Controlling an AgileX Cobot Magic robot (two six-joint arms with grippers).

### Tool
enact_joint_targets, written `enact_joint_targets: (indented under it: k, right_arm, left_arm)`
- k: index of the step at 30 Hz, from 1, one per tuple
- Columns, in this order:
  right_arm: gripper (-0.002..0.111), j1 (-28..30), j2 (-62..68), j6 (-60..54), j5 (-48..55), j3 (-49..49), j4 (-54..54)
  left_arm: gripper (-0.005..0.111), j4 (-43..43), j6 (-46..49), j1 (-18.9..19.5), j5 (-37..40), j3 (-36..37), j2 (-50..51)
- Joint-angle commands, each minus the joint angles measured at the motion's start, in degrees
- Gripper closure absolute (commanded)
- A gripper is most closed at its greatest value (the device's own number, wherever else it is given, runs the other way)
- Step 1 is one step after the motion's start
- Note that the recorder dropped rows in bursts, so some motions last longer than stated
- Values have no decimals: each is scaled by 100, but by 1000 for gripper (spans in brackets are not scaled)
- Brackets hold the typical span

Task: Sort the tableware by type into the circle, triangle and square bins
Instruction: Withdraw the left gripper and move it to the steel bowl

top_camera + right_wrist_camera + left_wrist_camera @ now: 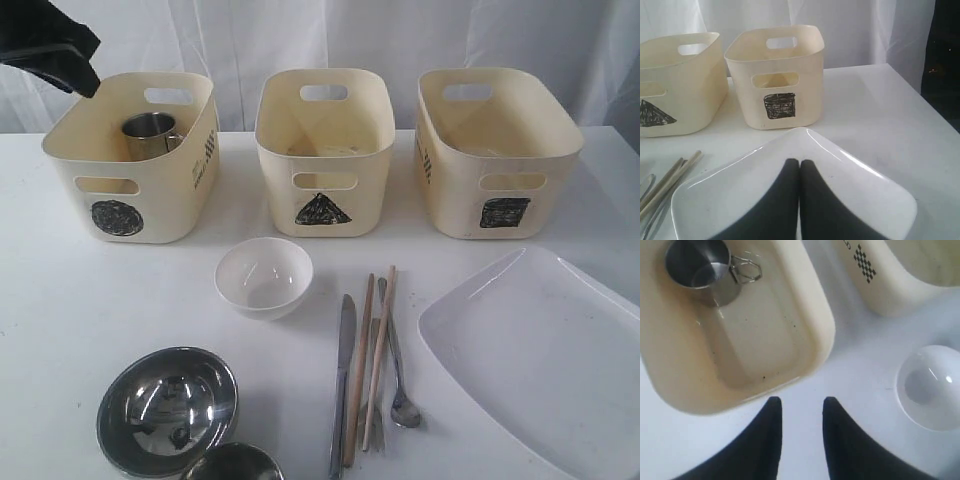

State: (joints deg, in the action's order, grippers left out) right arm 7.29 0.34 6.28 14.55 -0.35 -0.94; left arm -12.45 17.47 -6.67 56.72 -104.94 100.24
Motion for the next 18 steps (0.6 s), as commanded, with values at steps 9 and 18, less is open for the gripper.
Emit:
enact_joint_targets:
  k: [9,18]
  right_arm:
    - [108,-42,-34,0,-35,35,24]
    - [108,-42,-34,0,-35,35,24]
  left_arm:
    - [73,-528,45,-46,-1109,3203,-1954]
    - [73,-2341,1326,-93,-1374,5365,-2760]
